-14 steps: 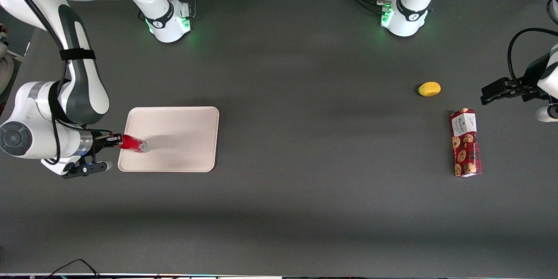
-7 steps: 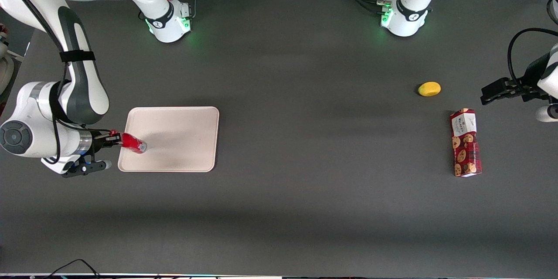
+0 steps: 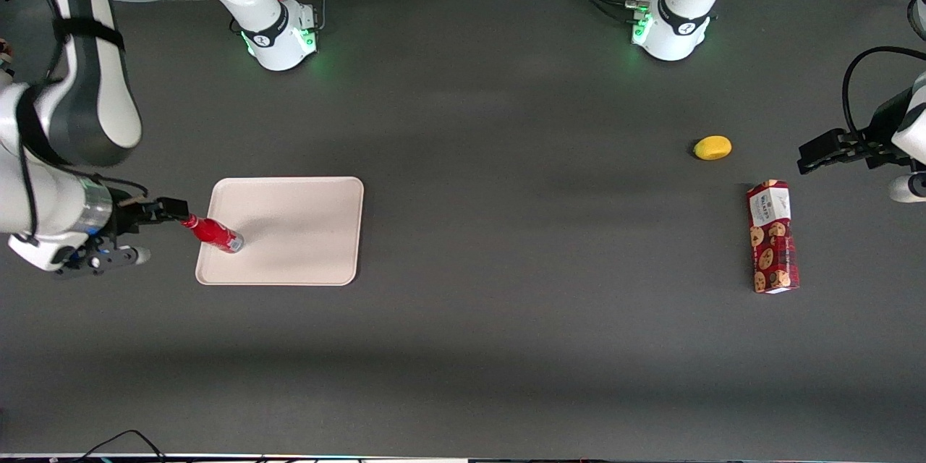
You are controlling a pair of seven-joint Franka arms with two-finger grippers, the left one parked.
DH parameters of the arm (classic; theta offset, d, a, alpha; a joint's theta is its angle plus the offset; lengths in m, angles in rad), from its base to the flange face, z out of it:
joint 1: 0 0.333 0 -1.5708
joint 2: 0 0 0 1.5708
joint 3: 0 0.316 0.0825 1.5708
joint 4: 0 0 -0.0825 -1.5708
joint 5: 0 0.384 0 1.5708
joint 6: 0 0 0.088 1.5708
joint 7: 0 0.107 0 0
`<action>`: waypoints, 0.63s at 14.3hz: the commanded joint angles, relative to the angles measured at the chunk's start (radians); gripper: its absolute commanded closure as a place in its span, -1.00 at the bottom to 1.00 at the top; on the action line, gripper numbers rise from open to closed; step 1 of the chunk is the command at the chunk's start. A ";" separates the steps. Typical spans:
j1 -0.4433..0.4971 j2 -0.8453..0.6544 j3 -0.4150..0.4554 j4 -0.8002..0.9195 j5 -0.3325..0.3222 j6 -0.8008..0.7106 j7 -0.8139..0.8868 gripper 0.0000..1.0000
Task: Place coke bottle on tray
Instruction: 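Open the right gripper and withdraw it from the bottle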
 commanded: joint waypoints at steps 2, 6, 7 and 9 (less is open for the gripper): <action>0.007 -0.168 0.044 -0.044 0.013 -0.126 0.103 -1.00; 0.005 -0.404 0.062 -0.210 0.016 -0.168 0.150 -1.00; 0.004 -0.447 0.064 -0.253 0.016 -0.168 0.152 -1.00; 0.002 -0.452 0.061 -0.239 0.017 -0.173 0.172 -1.00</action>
